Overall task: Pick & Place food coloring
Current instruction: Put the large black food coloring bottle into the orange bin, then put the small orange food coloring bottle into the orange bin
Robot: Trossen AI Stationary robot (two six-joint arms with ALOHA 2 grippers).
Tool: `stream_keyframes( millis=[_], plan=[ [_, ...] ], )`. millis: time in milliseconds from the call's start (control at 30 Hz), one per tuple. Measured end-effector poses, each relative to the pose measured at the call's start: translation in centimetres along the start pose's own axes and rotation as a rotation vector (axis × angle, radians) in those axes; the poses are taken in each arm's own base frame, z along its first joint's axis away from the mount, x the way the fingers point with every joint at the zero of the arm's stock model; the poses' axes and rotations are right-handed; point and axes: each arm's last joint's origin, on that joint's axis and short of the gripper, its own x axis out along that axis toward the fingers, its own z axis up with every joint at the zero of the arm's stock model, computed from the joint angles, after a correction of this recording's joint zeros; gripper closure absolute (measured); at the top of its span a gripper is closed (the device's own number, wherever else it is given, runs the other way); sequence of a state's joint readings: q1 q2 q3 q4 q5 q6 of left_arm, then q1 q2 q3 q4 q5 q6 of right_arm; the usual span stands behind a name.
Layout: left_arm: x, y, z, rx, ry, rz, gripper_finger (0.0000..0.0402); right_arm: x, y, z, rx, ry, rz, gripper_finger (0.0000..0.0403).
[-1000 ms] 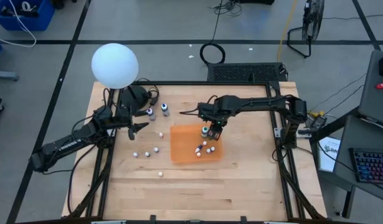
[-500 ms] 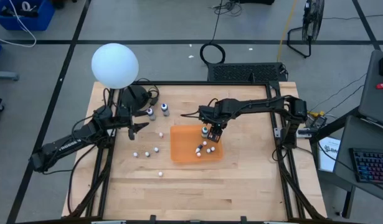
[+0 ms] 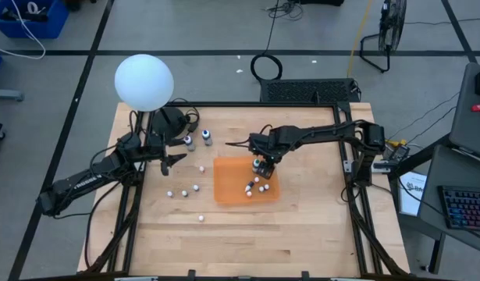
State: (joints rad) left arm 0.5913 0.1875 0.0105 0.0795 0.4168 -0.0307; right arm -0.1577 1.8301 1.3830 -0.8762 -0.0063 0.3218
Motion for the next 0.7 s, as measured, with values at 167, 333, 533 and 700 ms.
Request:
stream_keyframes(
  millis=[167,333,533,700],
  plan=[
    [0.0,0.0,0.0,0.0,0.0,0.0,0.0144,-0.2,0.0,-0.1,0.056,-0.002,0.001,0.0115],
    [0.0,0.0,0.0,0.0,0.0,0.0,0.0144,-1.9,-0.2,-0.7,0.07,-0.006,0.006,0.0099],
    [0.0,0.0,0.0,0.0,0.0,0.0,0.0144,-7.3,-1.1,-3.3,0.157,-0.029,0.035,0.0108],
    [0.0,0.0,0.0,0.0,0.0,0.0,0.0144,-12.2,-1.5,-7.4,0.204,-0.126,0.054,0.0109]
  ],
)
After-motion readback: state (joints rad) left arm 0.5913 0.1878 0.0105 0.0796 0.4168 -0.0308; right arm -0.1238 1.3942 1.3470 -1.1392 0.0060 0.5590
